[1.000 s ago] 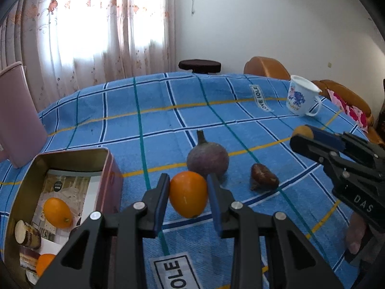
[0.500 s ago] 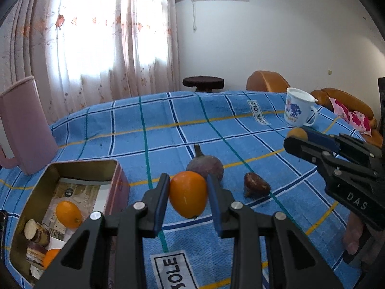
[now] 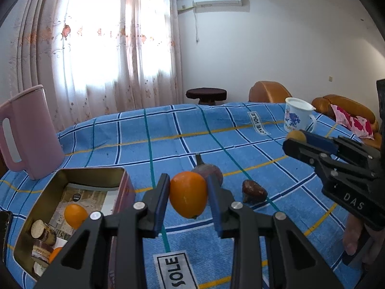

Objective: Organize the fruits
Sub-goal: 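Lift the orange and yellow-brown fruit off the table, then carry the orange and fruit into the tin box and open both grippers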

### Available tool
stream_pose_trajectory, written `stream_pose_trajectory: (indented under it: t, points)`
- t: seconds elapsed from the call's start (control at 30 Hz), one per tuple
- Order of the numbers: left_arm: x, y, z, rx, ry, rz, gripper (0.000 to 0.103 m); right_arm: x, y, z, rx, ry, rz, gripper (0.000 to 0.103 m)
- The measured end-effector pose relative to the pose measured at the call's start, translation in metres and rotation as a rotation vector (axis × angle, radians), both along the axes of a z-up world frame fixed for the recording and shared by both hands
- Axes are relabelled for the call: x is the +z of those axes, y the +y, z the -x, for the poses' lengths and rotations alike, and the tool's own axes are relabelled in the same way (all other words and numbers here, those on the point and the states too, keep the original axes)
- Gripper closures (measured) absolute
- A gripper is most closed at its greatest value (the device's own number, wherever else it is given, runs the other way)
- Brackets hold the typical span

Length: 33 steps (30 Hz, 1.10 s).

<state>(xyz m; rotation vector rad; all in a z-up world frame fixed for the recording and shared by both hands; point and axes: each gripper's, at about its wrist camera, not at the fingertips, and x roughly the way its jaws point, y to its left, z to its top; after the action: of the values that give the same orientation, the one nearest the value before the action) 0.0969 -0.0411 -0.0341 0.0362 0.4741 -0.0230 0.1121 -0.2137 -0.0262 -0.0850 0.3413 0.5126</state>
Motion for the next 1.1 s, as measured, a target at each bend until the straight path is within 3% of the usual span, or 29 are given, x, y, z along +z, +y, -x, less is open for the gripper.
stream_pose_trajectory:
  t: [0.57, 1.1]
  points:
    - [0.006, 0.002, 0.018, 0.025, -0.089, 0.017, 0.07, 0.003, 0.002, 0.021, 0.032, -0.08, -0.017, 0.071]
    - [0.01, 0.025, 0.027, 0.021, -0.09, 0.083, 0.07, 0.005, 0.034, 0.018, 0.093, -0.01, -0.005, 0.071]
